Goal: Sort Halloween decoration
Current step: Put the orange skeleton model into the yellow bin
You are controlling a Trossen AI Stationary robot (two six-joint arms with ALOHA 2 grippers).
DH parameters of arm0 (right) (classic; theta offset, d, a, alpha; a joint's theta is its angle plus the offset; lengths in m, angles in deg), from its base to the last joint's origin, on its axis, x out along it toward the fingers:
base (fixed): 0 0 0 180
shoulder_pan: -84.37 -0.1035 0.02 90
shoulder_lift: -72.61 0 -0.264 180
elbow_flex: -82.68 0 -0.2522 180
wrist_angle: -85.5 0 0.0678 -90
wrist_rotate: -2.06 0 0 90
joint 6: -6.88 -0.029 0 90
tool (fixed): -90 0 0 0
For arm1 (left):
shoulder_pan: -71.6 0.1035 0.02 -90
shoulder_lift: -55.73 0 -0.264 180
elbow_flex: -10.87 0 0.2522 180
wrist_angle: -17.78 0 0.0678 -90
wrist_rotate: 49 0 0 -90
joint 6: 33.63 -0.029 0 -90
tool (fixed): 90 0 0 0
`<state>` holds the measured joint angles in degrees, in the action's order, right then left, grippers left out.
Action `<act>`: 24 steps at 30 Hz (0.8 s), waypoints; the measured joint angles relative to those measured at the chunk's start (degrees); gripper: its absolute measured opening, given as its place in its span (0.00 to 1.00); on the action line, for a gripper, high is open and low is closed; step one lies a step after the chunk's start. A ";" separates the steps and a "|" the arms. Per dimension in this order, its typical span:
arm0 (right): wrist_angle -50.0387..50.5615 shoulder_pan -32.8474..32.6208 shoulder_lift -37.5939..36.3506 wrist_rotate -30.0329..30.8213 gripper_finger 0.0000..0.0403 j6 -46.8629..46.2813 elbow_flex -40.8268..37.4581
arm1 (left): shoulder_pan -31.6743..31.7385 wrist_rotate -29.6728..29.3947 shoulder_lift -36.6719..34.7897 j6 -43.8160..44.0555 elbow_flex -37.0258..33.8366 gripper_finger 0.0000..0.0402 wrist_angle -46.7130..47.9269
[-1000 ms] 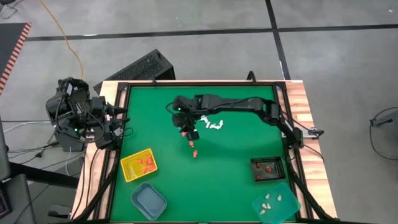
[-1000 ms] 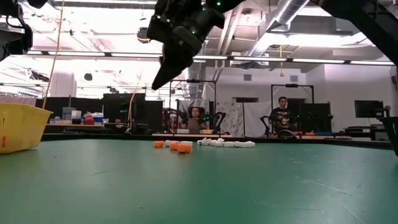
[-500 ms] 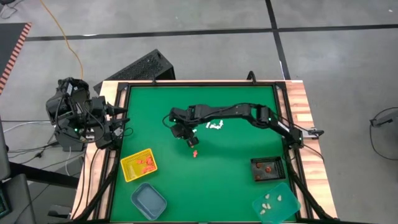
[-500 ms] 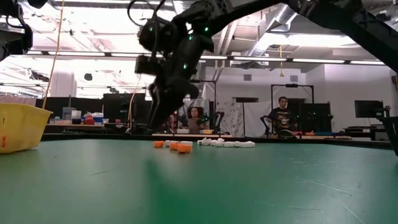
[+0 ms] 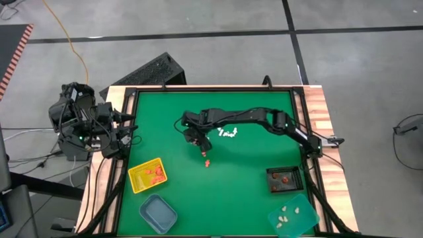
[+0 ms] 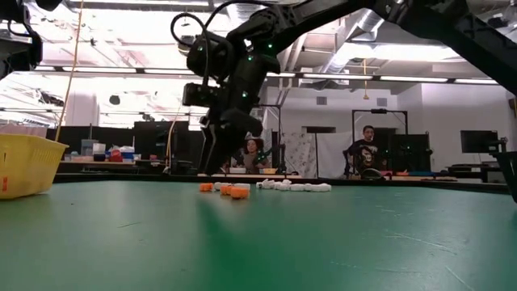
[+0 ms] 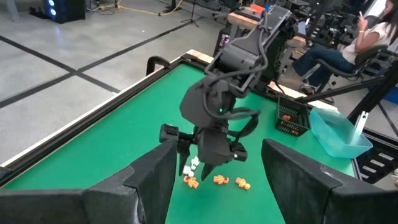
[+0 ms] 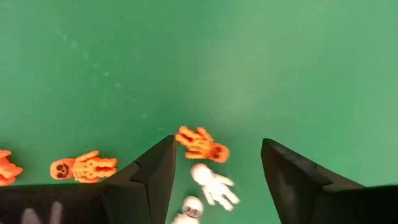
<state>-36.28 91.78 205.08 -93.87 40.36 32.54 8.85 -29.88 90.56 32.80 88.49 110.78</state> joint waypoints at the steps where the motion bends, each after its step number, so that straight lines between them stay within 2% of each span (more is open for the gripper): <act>1: 0.36 -0.05 0.04 -0.12 0.58 0.00 -0.05 | -0.02 -0.02 0.02 0.00 0.00 0.56 0.00; 12: -2.09 -0.05 -0.01 -0.35 0.58 0.09 -0.02 | 0.00 -0.04 0.02 0.00 0.00 0.56 0.00; 24: -4.01 -0.58 -0.05 0.78 0.58 -0.09 -5.82 | -0.02 -0.02 0.02 0.35 0.00 0.56 0.00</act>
<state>-40.29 91.19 205.03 -93.10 40.26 26.72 8.84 -29.90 90.58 33.15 88.49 110.78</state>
